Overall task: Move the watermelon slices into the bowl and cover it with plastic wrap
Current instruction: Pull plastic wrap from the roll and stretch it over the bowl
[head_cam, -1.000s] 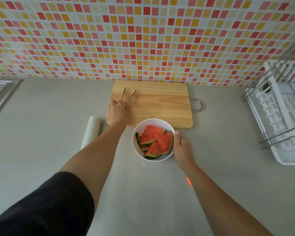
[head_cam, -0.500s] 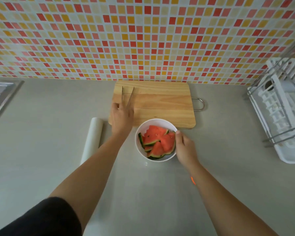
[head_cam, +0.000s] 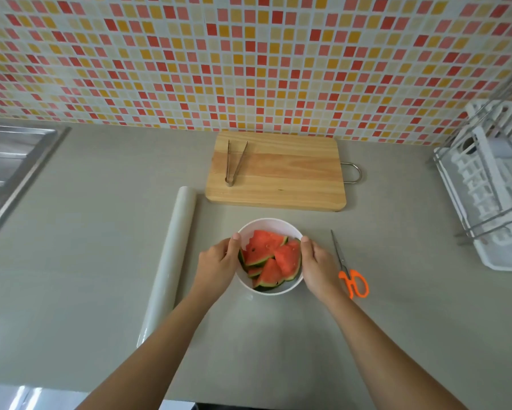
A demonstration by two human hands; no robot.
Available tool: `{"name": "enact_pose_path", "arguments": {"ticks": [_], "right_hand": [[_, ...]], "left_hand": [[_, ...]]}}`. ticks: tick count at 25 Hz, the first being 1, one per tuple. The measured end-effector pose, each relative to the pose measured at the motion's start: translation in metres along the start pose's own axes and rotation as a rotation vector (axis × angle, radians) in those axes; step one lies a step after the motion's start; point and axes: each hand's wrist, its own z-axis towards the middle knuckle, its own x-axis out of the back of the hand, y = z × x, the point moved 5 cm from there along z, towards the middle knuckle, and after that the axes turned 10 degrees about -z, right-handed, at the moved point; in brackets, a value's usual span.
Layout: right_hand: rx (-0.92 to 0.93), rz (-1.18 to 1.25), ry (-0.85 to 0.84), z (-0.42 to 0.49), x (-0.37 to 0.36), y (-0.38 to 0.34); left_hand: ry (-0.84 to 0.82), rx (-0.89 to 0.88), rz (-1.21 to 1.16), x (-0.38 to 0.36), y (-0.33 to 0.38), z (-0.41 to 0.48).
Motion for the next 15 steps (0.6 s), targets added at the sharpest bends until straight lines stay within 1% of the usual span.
{"name": "enact_pose_path", "arguments": {"ticks": [3,5,6,7,8,9,10,11,12,14,15], "right_hand": [[0.001,-0.02,0.004,-0.006,0.0,0.0],[0.018,-0.039,0.01,-0.005,0.001,0.001],[0.031,-0.052,0.012,-0.005,0.002,0.001],[0.049,-0.063,0.015,-0.004,0.002,0.002],[0.065,-0.067,0.019,-0.003,0.002,0.003],[0.073,-0.068,0.019,-0.002,0.001,0.004],[0.075,-0.07,0.018,-0.001,0.0,0.006],[0.076,-0.074,0.016,0.001,-0.001,0.007],[0.087,-0.08,0.014,0.001,-0.001,0.008],[0.147,-0.082,0.013,0.002,0.0,0.008],[0.183,-0.076,0.013,0.002,0.002,0.007]], "left_hand": [[-0.049,0.006,-0.006,-0.002,-0.003,-0.009],[-0.07,-0.048,0.015,0.003,0.002,-0.009],[-0.003,-0.104,0.039,0.015,0.005,-0.006],[0.129,-0.152,0.054,0.033,0.005,0.0],[0.273,-0.161,0.06,0.057,0.001,0.007],[0.371,-0.132,0.073,0.081,-0.007,0.017],[0.391,-0.059,0.124,0.101,-0.02,0.027],[0.334,0.047,0.185,0.112,-0.036,0.037],[0.224,0.156,0.219,0.116,-0.051,0.043],[0.022,0.301,0.122,0.107,-0.071,0.047],[-0.011,0.323,0.044,0.102,-0.075,0.049]]}}
